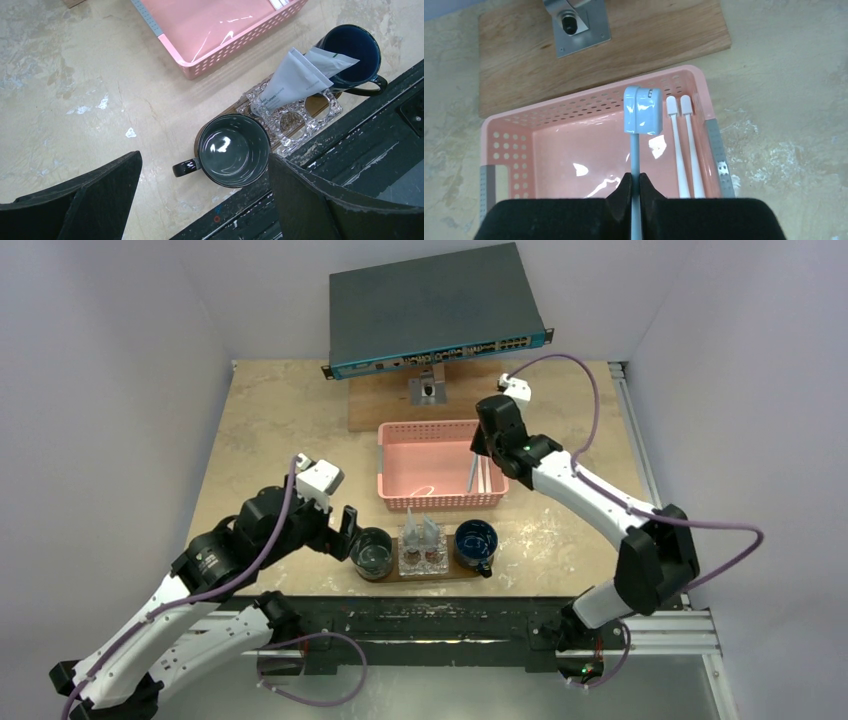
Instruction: Prepare toiletry sets of a toothbrush and toothpaste on the tray
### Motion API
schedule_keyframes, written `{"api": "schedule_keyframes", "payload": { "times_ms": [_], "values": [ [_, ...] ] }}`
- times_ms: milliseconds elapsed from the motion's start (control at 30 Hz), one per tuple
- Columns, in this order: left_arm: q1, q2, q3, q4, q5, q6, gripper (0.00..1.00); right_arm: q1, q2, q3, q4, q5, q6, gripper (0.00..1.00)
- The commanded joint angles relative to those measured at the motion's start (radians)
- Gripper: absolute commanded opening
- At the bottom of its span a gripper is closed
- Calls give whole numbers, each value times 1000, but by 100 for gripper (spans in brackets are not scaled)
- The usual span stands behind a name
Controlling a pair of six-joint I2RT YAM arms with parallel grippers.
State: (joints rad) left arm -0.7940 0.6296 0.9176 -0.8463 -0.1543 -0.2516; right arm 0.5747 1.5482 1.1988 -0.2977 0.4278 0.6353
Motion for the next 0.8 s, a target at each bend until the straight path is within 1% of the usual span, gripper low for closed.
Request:
{"api": "schedule_keyframes", "payload": {
  "times_ms": [0, 167, 433, 567, 767],
  "values": [
    [4, 7, 33, 31, 18, -20, 96, -3, -145, -50, 76, 4, -67, 0],
    [4, 25, 74, 55, 74, -44, 96, -3, -290, -112, 103, -99, -119, 0],
    [3, 55, 153, 75, 149, -81, 96, -1, -488, -143, 111, -371, -228, 0],
    [3, 75, 208, 58, 188, -106, 96, 9, -541, -130, 66, -485, -302, 0],
    [4, 98, 299, 36, 220, -162, 100, 62, -597, -120, 9, -584, -307, 0]
  ]
}}
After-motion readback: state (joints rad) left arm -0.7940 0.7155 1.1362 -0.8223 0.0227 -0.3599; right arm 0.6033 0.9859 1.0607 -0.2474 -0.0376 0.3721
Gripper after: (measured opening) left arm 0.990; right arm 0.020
